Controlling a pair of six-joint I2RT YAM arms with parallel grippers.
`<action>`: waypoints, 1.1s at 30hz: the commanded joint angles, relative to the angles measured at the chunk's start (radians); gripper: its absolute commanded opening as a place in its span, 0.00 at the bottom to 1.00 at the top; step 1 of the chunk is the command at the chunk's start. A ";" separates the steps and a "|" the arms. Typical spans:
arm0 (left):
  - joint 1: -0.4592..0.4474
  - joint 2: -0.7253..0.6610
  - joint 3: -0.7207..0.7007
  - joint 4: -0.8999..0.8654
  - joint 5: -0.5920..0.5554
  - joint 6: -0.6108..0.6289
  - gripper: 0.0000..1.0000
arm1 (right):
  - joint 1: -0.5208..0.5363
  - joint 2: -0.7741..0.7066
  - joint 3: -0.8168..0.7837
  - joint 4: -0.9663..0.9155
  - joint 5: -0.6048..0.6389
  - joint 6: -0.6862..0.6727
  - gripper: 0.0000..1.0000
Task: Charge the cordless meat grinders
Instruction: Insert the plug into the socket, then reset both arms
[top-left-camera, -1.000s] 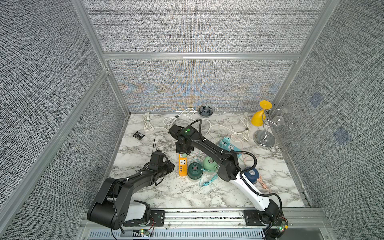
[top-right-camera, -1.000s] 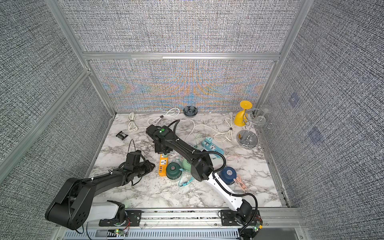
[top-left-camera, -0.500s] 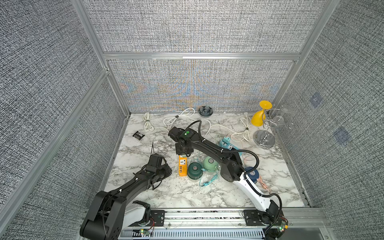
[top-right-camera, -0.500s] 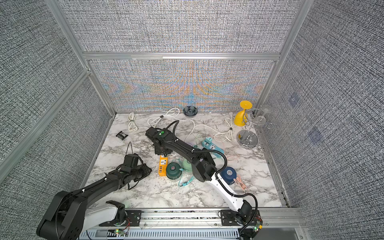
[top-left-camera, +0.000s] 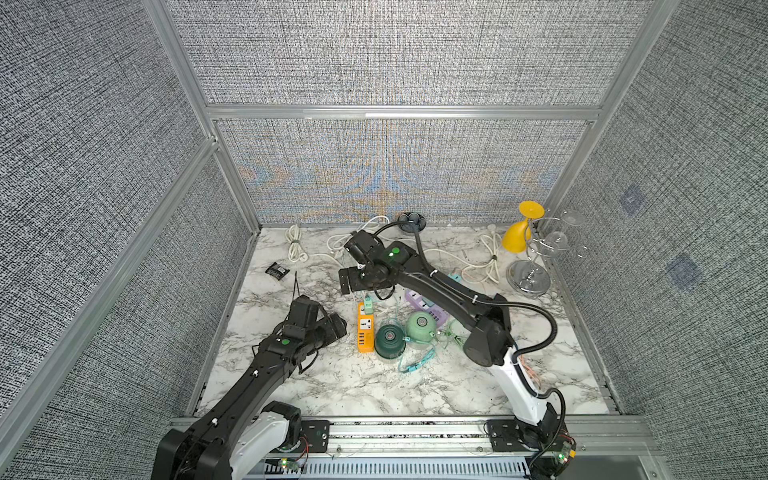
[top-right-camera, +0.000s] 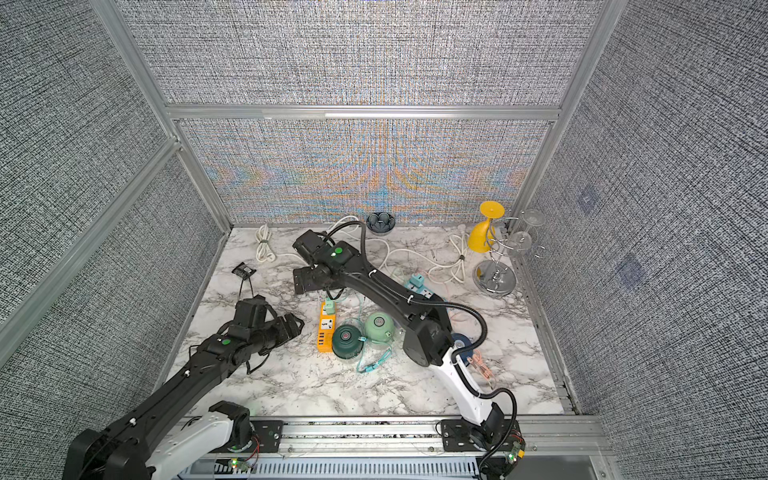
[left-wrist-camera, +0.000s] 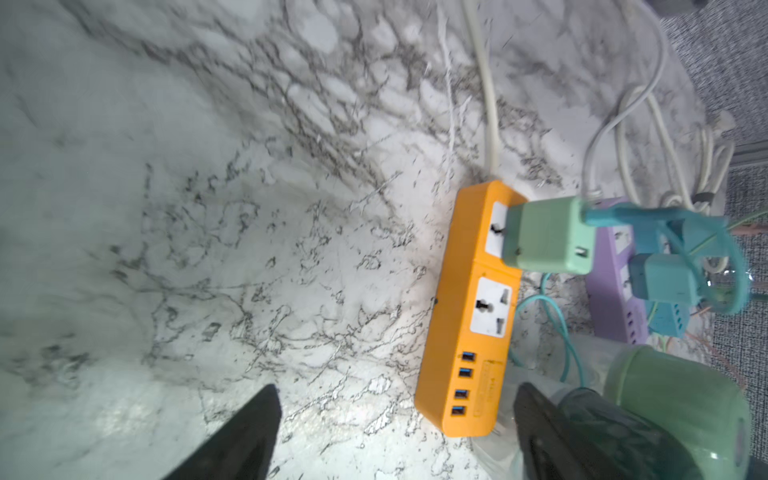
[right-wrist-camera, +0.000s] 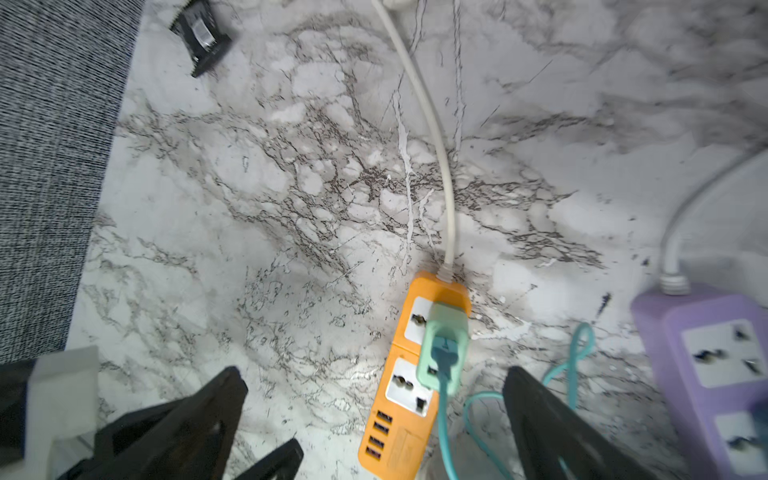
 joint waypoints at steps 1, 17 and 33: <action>-0.001 -0.058 0.060 -0.084 -0.110 0.035 0.94 | -0.003 -0.146 -0.105 0.076 0.099 -0.079 0.99; 0.058 -0.151 -0.034 0.468 -0.623 0.667 0.99 | -0.293 -1.204 -1.552 1.104 0.530 -0.697 0.99; 0.243 0.326 -0.193 1.023 -0.415 0.787 0.99 | -0.771 -1.241 -2.101 1.569 0.225 -0.648 0.99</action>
